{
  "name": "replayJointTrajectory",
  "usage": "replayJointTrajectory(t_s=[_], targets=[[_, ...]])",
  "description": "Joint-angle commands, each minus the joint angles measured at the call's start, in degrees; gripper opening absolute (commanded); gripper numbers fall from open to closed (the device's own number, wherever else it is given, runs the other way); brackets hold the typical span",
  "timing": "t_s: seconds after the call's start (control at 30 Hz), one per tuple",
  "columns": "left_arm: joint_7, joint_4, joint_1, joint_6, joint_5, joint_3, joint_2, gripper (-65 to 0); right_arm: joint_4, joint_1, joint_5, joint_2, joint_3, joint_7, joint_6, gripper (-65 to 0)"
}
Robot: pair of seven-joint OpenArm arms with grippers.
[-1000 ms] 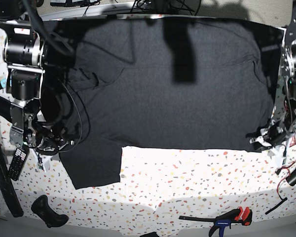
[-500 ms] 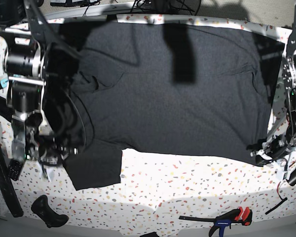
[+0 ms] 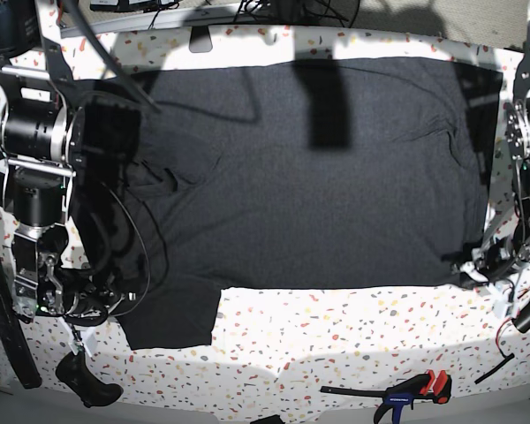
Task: Fold the T-shirt properly
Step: 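Move the right gripper down along the shirt's side edge to grasp it, then fold the shirt's side edges inward with both grippers toward the middle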
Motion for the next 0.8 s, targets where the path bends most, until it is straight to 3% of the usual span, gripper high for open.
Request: replayJointTrajectory(t_s=[0.0,0.2,0.23,0.3,0.4,0.57,0.77], targets=[[-0.1,0.8,-2.0,-0.2,-1.5,-0.1,-0.9,-65.0,1.0,2.3,1.9,0.7,0.1,0.7,0.8,-65.0],[4.7,0.9,-1.9,-0.2,-7.0,-0.1,-1.1,-65.0,1.4,2.2,6.7,0.8,0.1,-1.1,1.0,-65.0],[5.2,1.3,-1.9,-0.2,-7.0,-0.1,-1.2,-65.0,1.9,2.0,6.7,0.8,0.1,-1.2,2.1,-65.0],[7.7,2.6,-1.9,-0.2,-7.0,-0.1,-1.3,-65.0,4.0,1.4,6.9,0.8,0.1,-1.3,8.0,-65.0],[11.2,5.7,-1.8,-0.2,-9.0,-0.1,-2.1,-65.0,8.2,-0.4,8.9,0.8,0.1,-3.8,8.1,-65.0],[20.8,13.0,0.1,-0.3,-19.4,-0.1,-4.0,-65.0,17.4,-6.0,9.3,0.8,0.1,-4.9,8.0,-65.0],[26.2,23.1,8.0,-0.4,-25.1,-0.1,-4.9,-65.0,30.6,-15.3,9.0,0.8,0.2,-5.9,6.3,-65.0]])
